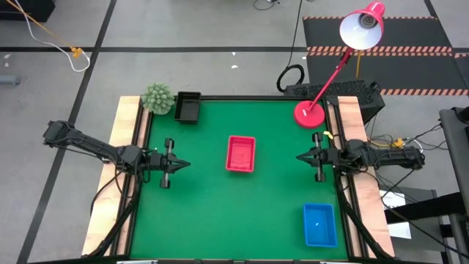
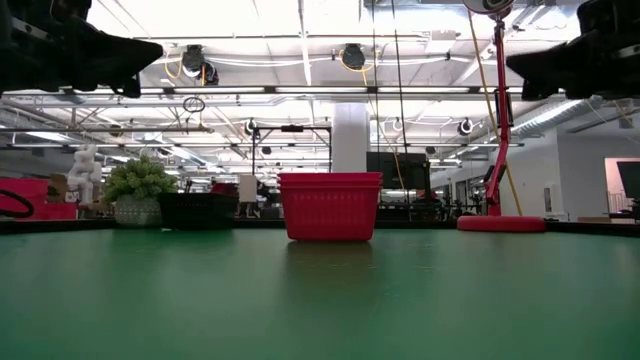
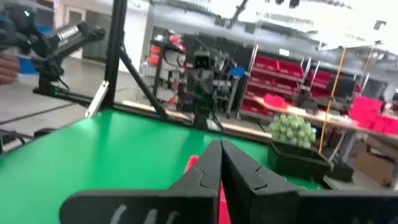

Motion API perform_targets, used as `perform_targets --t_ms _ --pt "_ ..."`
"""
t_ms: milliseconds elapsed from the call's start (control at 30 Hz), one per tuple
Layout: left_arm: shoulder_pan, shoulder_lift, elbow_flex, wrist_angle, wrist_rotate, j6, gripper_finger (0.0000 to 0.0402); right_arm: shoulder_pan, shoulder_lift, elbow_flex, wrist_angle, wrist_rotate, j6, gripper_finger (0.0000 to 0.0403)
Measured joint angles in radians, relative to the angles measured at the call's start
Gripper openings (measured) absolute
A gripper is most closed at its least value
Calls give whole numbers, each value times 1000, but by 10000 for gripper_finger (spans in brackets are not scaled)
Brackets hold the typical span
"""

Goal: Stack baskets by color
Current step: Return to Home Position

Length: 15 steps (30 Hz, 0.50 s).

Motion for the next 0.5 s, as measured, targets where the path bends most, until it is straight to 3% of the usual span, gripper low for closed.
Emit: perform_targets --t_ms 233,500 --pt "20 -31 0 -15 2 23 3 -38 0 0 -41 -2 24 0" --pt "50 -158 0 -168 51 -18 3 -38 0 0 -43 -2 16 0"
